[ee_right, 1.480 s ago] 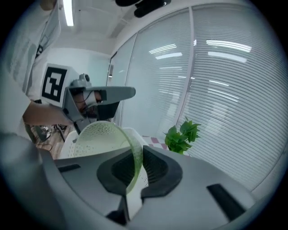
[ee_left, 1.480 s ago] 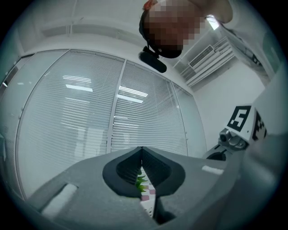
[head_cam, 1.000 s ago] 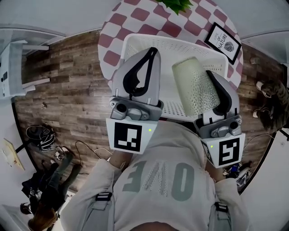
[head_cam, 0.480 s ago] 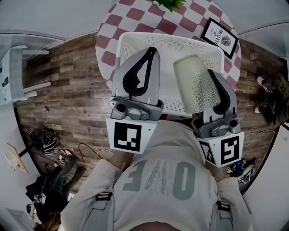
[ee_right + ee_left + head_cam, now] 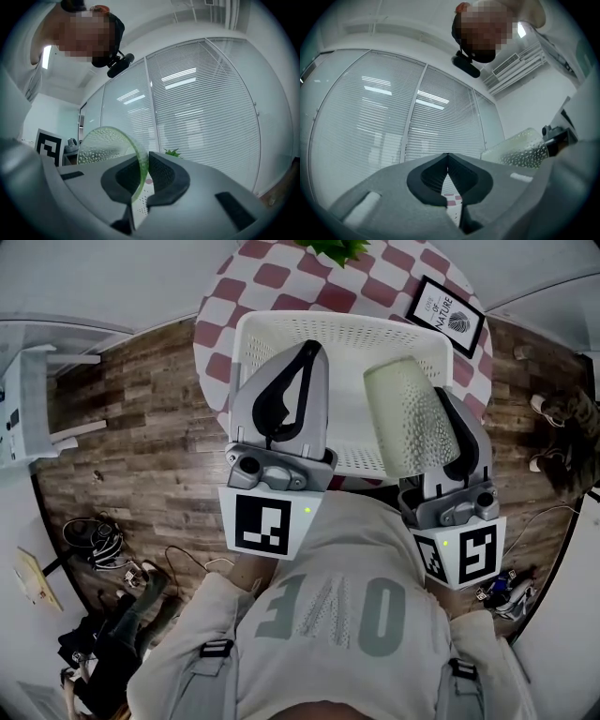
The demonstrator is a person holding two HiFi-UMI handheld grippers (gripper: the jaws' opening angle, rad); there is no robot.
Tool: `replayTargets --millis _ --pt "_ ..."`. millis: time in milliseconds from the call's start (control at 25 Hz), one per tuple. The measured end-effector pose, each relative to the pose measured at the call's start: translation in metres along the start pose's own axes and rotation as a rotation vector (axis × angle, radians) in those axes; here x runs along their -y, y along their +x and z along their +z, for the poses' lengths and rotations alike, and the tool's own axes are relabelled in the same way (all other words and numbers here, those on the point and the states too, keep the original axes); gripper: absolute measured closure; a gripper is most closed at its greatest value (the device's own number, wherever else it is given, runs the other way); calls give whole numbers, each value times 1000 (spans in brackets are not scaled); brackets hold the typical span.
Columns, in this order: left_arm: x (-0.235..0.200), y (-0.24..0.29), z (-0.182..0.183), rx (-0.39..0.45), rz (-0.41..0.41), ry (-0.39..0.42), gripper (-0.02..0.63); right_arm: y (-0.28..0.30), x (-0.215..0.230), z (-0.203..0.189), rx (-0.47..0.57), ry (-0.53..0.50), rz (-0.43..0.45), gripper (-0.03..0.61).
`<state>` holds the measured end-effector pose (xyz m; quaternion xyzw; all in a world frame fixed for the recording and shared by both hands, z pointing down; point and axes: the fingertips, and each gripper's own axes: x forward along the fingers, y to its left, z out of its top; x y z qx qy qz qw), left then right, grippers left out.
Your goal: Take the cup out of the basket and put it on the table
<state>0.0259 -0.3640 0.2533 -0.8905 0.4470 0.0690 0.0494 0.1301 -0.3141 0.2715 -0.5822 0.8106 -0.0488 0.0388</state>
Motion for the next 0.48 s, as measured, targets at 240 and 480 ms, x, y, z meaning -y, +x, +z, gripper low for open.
replayTargets --millis 240,480 --pt "10 6 -1 3 -18 1 609 -8 11 -1 -3 0 -28 555" --pt "13 8 2 3 -22 0 609 -10 16 -2 -20 14 -35 555"
